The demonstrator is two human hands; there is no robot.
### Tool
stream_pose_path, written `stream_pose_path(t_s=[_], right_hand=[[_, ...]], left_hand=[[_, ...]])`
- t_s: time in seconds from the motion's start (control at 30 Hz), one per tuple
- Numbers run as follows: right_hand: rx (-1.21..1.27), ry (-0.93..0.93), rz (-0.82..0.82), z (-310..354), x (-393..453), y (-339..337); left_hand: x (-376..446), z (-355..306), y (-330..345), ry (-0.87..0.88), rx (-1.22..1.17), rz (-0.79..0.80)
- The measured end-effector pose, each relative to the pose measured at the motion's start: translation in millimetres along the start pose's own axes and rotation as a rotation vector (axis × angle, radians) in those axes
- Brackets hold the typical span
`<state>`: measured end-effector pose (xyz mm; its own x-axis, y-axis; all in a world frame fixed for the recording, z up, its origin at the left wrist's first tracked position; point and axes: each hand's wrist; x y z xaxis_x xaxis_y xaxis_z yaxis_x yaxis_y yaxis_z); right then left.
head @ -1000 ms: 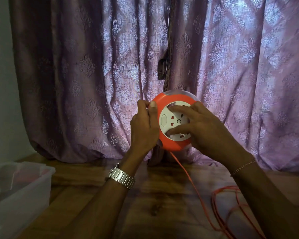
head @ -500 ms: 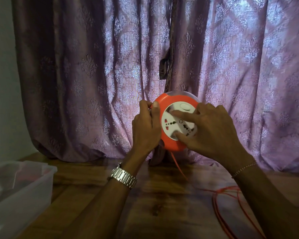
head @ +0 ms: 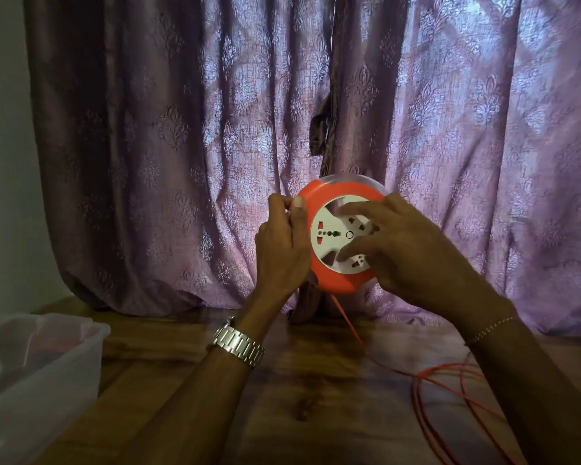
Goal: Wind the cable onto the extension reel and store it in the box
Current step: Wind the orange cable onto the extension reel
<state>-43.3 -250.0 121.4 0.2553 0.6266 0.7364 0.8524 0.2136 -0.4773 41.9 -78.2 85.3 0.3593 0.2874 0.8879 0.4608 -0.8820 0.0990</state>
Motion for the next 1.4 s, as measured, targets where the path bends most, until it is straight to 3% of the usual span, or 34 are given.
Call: stream_pose_path(t_s=[0.43,0.7,0.87,1.0,1.13,1.23,1.4], right_hand=[[-0.143,0.125,0.137,8,3,-3],[-0.166,0.397,-0.066,11,-1,2],[-0.203,0.303,-0.094,6,-1,5],[-0.084,0.185,-0.086,3,0,2],[0.031,0.072,0.035,3,0,-3],[-0.041,0.099,0.147,6,1,-6],[-0.123,0.148,0.134,10,1,-5]], left_hand=[[0,-3,-1,-0.003,-0.022,0.031],[-2,-5,0,-0.019,-0.020,0.031],[-3,-5,1,-0.015,-0.013,0.038],[-3,-3,1,-0.015,-0.005,0.039],[-2,-3,2,-0.015,-0.007,0.041],[-1,-2,1,-0.012,-0.010,0.030],[-1,-1,0,-0.011,-0.007,0.033]])
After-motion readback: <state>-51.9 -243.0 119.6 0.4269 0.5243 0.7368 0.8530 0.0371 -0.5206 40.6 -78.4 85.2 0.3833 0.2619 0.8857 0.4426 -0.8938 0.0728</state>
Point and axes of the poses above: each hand's wrist, its own x-axis towards the middle knuckle, its own y-axis out of the palm, z = x × y, and after that the axes turned 3 degrees about -z, right-handed
